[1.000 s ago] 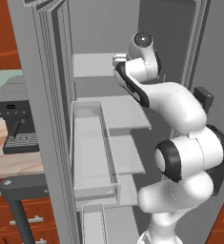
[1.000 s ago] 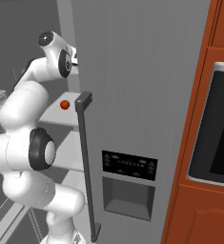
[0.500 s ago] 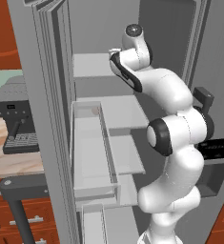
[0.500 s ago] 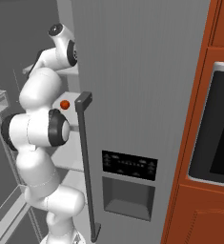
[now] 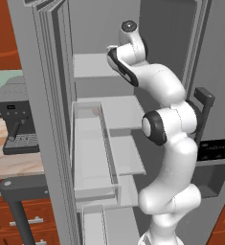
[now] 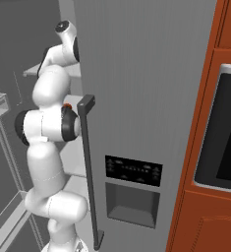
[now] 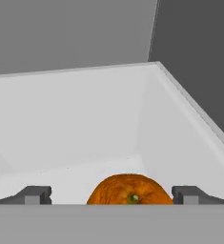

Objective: Retrieve the tangerine and apple from the fridge and place them into the bowl on the dining table.

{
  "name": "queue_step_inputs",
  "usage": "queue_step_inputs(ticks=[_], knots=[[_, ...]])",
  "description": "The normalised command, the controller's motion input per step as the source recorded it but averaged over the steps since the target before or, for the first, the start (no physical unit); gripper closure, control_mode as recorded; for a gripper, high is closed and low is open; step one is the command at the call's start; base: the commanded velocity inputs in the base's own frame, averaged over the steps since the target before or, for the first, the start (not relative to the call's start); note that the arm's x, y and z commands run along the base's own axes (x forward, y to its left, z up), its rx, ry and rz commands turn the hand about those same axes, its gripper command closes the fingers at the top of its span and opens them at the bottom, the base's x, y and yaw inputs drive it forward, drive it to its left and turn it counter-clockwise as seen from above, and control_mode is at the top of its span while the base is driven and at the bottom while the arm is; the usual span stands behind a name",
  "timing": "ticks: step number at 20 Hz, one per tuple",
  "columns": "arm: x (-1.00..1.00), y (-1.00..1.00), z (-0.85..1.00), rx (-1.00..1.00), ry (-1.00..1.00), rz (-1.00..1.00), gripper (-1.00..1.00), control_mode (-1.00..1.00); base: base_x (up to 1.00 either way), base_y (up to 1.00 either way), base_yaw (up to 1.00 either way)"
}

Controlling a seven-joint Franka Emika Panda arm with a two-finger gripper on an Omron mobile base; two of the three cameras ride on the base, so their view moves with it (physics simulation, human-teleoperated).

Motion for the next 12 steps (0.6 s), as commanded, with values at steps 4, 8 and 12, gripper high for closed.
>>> queue_step_inputs(ticks=[4, 8, 12], knots=[[0.02, 0.0, -0.22, 0.0, -0.01, 0.0, -1.0, -1.0, 0.0, 0.0, 0.0], [-0.07, 0.0, -0.3, 0.0, 0.0, -0.01, -1.0, -1.0, 0.0, 0.0, 0.0], [-0.17, 0.0, -0.42, 0.0, 0.0, -0.02, -1.0, -1.0, 0.0, 0.0, 0.0]])
